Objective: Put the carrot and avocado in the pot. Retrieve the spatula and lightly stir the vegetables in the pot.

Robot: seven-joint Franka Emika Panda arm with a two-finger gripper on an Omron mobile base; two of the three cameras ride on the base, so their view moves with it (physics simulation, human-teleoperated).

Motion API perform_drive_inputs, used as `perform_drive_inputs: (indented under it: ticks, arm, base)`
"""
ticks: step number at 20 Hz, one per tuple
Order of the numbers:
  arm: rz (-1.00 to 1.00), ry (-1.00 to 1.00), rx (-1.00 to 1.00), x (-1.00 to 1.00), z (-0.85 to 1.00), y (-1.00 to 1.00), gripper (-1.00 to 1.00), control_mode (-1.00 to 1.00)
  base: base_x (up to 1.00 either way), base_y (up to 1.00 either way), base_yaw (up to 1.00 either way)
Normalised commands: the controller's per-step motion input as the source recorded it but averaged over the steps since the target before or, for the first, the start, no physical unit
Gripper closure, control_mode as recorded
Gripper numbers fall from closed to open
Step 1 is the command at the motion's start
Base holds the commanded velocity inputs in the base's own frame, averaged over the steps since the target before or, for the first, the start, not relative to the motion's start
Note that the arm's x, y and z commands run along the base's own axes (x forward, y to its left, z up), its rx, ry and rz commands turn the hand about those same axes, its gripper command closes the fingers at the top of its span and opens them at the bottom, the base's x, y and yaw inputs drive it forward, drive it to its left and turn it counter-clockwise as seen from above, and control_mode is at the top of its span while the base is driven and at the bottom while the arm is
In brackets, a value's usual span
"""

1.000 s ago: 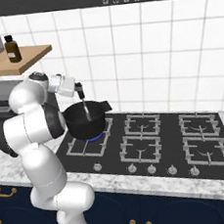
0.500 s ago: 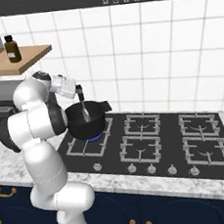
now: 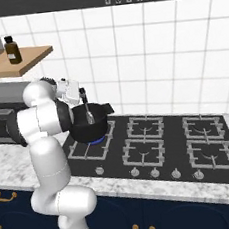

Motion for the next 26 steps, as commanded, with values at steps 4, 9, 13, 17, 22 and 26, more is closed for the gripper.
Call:
perform_drive_inputs:
  ticks: [4,9,13,17,22,26]
  arm:
    - [0.11,-0.04,0.03,0.04,-0.43,-0.04,1.0,-1.0]
    - [0.08,-0.05,0.25,-0.19,0.2,-0.34,1.0,-1.0]
    - [0.03,0.0,0.29,-0.49,0.12,-0.42,1.0,-1.0]
    - [0.03,0.0,0.19,-0.4,0.04,-0.36,1.0,-1.0]
    - [0.02,0.0,0.0,-0.06,-0.39,-0.15,1.0,-1.0]
    - [0.02,0.0,-0.05,0.0,-0.72,0.0,1.0,-1.0]
  base:
    - [0.0,0.0,0.0]
    - [0.0,0.0,0.0]
    - [0.0,0.0,0.0]
    - [0.0,0.0,0.0]
    - [0.0,0.0,0.0]
    - [0.0,0.0,0.0]
